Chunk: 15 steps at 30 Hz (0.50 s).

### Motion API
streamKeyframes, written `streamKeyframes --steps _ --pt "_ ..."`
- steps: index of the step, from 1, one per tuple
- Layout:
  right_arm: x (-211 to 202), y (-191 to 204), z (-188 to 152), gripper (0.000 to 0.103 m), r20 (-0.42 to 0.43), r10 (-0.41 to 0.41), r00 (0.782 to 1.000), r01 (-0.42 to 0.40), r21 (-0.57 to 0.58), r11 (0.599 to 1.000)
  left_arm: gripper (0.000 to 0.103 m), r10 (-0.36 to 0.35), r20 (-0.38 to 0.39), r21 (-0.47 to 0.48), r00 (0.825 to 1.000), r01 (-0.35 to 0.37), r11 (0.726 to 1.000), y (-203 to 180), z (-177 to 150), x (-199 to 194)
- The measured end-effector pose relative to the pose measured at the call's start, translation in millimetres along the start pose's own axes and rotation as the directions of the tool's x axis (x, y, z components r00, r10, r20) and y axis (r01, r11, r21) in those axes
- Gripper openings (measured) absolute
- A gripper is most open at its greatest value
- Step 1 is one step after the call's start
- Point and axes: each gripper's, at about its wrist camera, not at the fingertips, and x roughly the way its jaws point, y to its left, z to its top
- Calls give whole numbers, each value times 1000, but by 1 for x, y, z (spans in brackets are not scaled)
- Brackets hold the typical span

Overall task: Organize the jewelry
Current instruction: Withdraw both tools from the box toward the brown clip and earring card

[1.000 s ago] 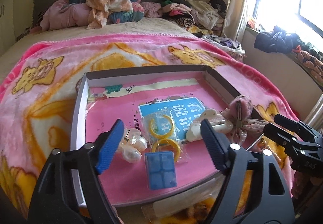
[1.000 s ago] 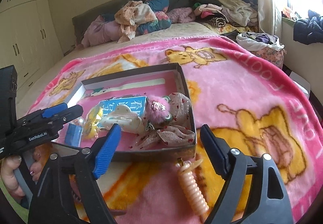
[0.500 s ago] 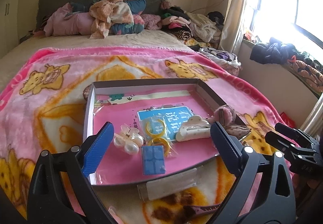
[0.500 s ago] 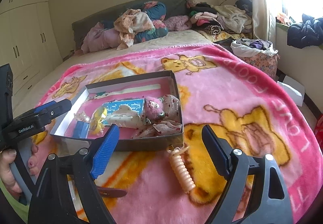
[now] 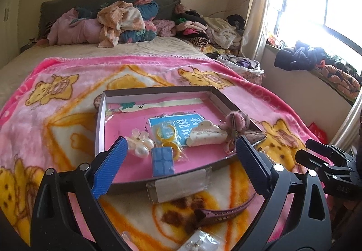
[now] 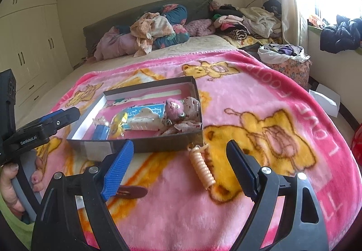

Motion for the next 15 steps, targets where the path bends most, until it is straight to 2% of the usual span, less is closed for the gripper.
streamKeyframes --steps 15 --pt "-12 5 -19 81 -16 2 1000 -2 -18 1000 88 19 -13 55 1000 -18 998 -7 -25 -15"
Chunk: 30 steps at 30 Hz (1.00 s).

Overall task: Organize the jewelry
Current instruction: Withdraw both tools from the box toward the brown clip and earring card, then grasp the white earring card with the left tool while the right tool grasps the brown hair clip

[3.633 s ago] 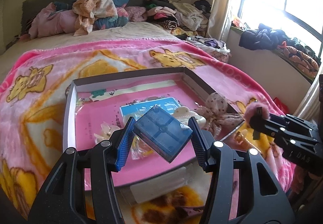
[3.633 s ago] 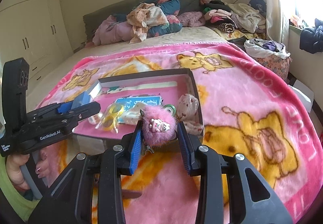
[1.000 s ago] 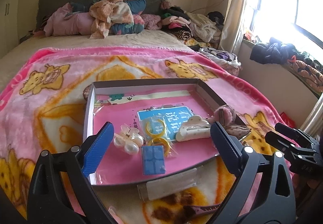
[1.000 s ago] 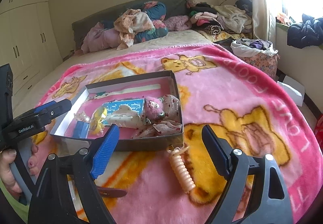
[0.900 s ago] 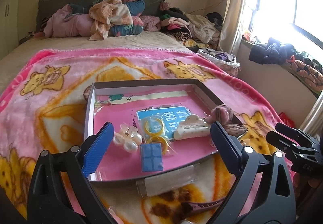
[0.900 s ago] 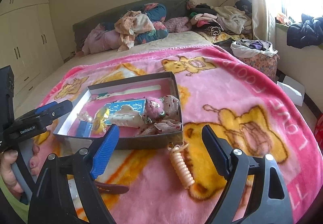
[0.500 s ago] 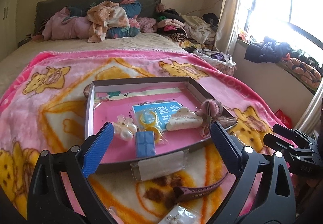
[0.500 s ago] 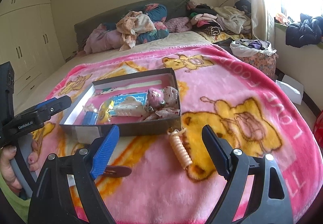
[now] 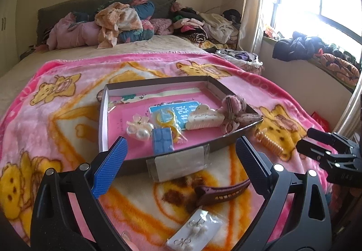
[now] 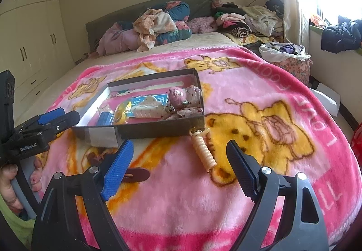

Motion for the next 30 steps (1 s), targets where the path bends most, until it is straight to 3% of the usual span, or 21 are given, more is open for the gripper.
streamKeyframes --steps 20,30 --pt "8 15 -18 81 -70 35 997 -39 -51 998 88 -9 -80 28 997 12 1000 10 -46 -10" --pt "38 18 -26 81 -178 91 980 -105 -75 992 88 -90 -127 68 988 99 993 5 -69 -9"
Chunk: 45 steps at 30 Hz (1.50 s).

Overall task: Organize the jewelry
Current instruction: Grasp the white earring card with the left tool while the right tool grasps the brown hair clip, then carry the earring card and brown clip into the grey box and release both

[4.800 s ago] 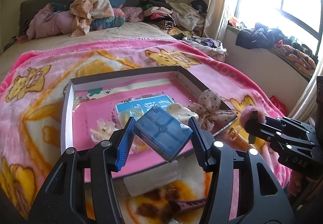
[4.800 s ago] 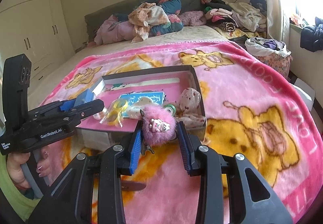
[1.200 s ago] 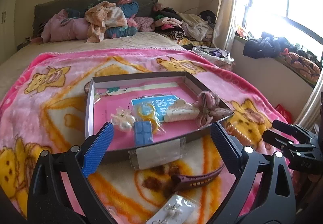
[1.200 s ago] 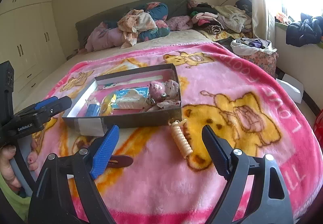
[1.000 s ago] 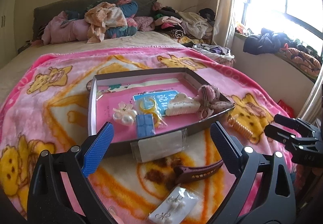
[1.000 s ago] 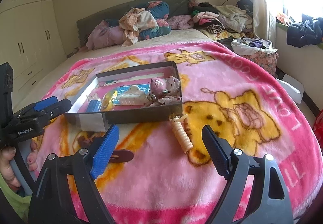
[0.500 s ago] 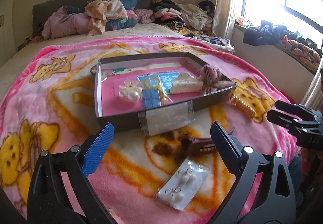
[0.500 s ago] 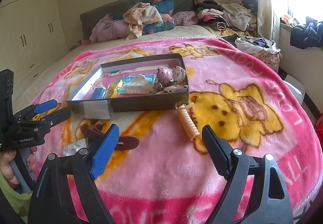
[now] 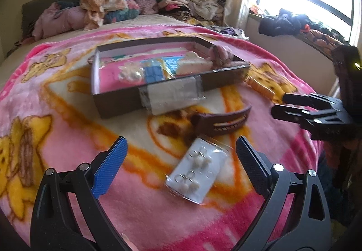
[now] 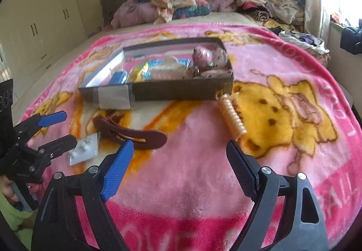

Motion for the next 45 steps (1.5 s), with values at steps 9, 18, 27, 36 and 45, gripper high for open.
streamKeyframes --steps 9,18,27,36,45 --pt "26 5 10 81 -75 82 994 -88 -76 993 88 -33 -59 52 998 36 998 -8 -12 17" --pt "53 27 24 81 -139 151 979 -177 -194 965 72 -59 -77 69 995 65 995 -7 -12 24" --pt "72 41 32 74 -189 219 957 -262 -247 933 42 -56 -97 103 994 66 993 -11 -16 23" --pt "66 49 24 17 -220 307 926 -356 -241 903 31 -47 -95 104 994 56 993 -10 -17 18" --pt "36 40 14 11 -138 321 937 -342 -170 924 31 -46 -66 98 997 53 994 -14 -8 9"
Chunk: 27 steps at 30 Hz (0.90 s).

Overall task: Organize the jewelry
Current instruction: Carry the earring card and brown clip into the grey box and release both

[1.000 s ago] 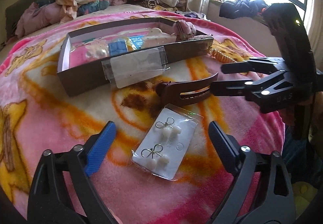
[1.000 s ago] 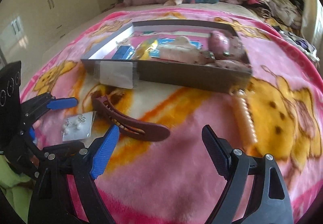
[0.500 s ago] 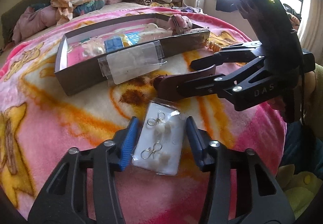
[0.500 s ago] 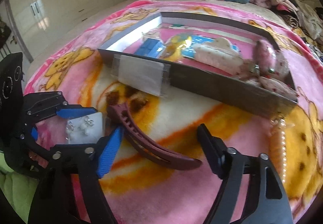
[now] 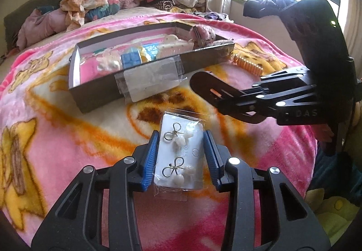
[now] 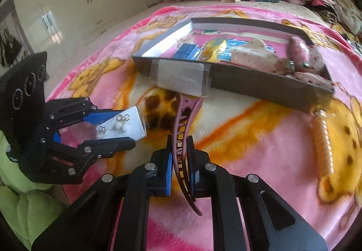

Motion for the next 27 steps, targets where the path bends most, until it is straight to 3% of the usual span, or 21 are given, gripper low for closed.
streamKeyframes --steps 13,27 --pt "-57 -11 -14 11 123 -84 989 67 131 989 31 -24 45 33 999 22 999 -25 29 2" --pt "-87 -33 -8 11 190 -147 971 109 198 974 31 -7 89 29 996 4 1000 -29 63 6"
